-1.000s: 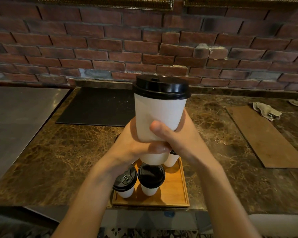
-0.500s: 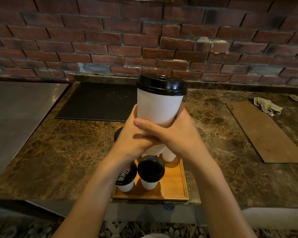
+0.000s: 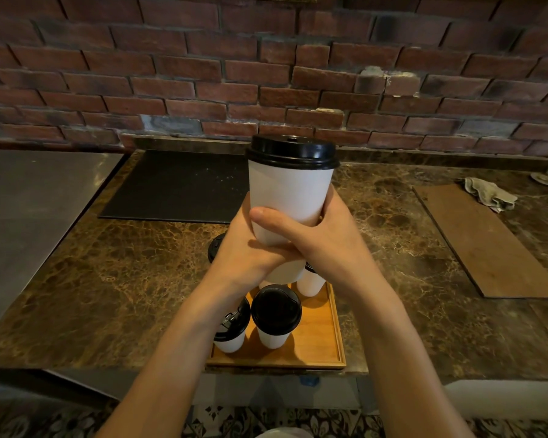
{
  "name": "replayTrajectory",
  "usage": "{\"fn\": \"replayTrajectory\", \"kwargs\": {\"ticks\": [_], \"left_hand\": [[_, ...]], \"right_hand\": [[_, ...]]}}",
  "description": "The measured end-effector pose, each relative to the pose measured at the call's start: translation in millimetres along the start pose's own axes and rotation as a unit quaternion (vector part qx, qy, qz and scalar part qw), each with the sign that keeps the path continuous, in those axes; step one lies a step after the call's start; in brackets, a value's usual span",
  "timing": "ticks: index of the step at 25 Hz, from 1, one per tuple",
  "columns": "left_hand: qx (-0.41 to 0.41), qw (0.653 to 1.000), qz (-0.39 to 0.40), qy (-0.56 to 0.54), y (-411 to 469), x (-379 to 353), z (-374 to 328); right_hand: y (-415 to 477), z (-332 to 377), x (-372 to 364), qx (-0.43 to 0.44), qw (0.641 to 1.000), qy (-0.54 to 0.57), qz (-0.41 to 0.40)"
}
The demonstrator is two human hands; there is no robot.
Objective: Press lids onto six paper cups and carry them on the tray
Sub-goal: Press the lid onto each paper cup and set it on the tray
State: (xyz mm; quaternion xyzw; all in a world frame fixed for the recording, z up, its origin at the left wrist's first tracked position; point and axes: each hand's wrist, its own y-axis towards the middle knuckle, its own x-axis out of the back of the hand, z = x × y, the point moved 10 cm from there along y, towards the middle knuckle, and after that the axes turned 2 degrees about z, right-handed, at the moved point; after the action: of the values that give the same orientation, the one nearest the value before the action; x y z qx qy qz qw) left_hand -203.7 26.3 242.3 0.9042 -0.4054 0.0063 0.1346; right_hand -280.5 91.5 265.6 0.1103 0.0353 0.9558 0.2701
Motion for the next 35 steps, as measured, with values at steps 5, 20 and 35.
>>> {"fn": "replayTrajectory", "kwargs": {"ticks": [5,20,35], "left_hand": [[-0.009,1.0,0.026,-0.012,0.5,-0.6,-0.1],[-0.006,0.986,0.148,-0.076,4.1,-9.5,-12.8],[-0.058,0.996,-0.074,0.006,11.9,11.1,-24.4]], "right_hand": [[1.7,3.9,1.6,0.011,1.0,-0.003,0.007],[1.7,9.9,-4.5,-0.001,0.988,0.044,0.145],[5.0,29.8,13.1,0.055,0.991,-0.105,-0.062]]}}
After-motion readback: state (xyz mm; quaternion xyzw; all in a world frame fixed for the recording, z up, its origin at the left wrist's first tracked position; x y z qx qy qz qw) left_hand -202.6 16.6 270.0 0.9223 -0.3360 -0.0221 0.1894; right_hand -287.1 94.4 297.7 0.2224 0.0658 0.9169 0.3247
